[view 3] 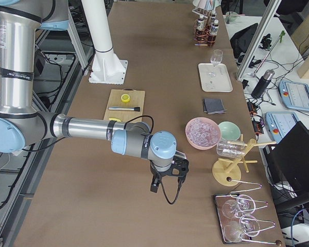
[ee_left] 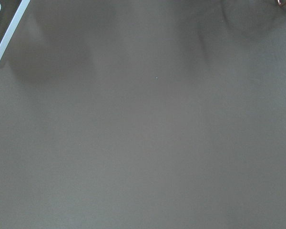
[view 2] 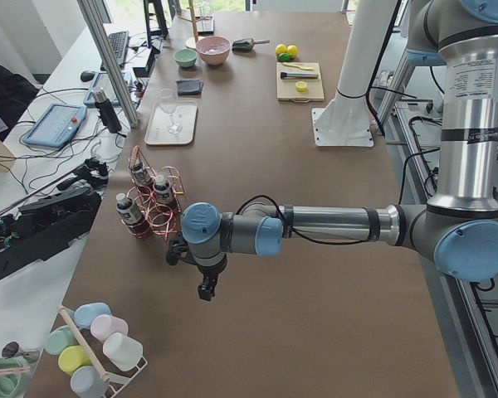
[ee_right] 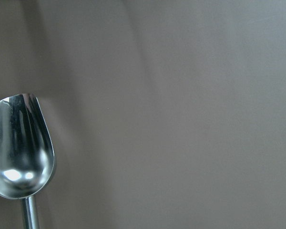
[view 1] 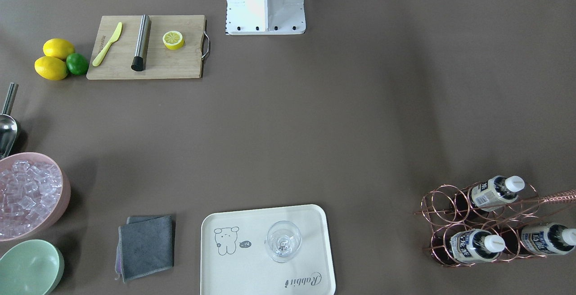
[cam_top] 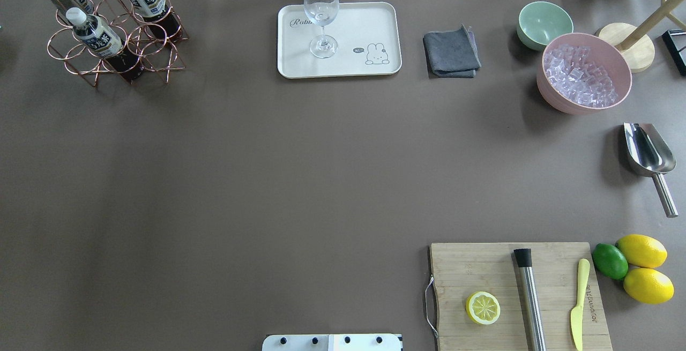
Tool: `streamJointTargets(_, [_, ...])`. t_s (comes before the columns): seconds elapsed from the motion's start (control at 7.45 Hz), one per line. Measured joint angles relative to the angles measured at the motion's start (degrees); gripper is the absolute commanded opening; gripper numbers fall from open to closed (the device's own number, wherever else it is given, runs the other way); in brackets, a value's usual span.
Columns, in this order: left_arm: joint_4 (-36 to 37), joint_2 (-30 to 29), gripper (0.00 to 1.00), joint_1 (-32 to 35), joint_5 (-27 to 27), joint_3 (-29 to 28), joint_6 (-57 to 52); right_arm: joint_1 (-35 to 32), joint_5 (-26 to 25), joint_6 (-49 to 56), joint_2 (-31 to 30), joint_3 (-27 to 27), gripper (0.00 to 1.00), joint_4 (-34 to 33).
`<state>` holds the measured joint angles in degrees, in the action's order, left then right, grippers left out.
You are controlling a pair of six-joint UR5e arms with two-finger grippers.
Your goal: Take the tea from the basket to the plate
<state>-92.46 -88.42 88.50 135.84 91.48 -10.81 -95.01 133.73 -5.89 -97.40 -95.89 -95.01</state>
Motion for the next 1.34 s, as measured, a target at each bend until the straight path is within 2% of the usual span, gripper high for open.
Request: streamJointTargets(1.34, [0.04,2.15,0.98,0.43,-0.11,1.87,-0.06,0.0,0.04,0.0,-0.07,0.08,1.0,0.0])
